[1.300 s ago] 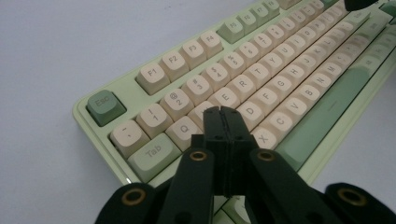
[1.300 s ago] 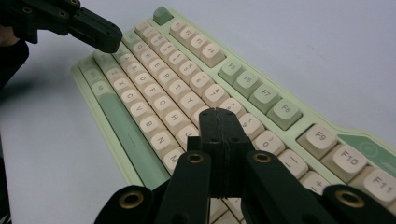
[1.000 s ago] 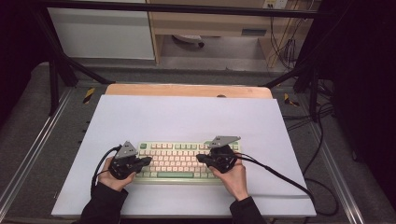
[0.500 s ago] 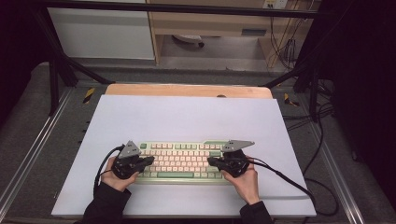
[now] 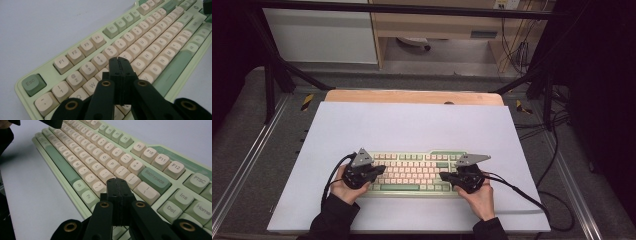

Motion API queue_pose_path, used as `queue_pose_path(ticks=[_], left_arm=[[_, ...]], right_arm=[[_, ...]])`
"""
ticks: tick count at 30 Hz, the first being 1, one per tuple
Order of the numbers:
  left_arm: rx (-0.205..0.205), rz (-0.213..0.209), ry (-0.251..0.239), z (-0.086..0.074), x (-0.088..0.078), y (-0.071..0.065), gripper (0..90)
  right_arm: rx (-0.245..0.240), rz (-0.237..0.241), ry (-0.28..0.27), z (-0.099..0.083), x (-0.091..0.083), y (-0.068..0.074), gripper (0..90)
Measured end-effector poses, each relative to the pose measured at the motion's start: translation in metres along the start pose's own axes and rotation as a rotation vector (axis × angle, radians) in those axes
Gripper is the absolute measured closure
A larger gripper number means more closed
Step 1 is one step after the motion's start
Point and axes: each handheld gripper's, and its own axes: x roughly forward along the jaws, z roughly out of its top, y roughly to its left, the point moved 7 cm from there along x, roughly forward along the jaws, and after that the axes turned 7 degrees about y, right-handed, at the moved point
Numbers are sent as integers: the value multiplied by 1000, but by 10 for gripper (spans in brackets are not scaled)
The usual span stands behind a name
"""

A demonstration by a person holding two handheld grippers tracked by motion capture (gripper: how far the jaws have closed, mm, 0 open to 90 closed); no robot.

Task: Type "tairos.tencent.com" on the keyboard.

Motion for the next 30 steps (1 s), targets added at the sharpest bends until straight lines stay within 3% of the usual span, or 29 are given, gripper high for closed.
queue_pose_path(ticks=[15,30], left_arm=[[-6,3,-1,12,18,-2,898],[11,12,25,8,27,-3,898]], right_arm=[[3,6,4,-2,0,1,900],[0,7,-1,-4,-2,0,900]])
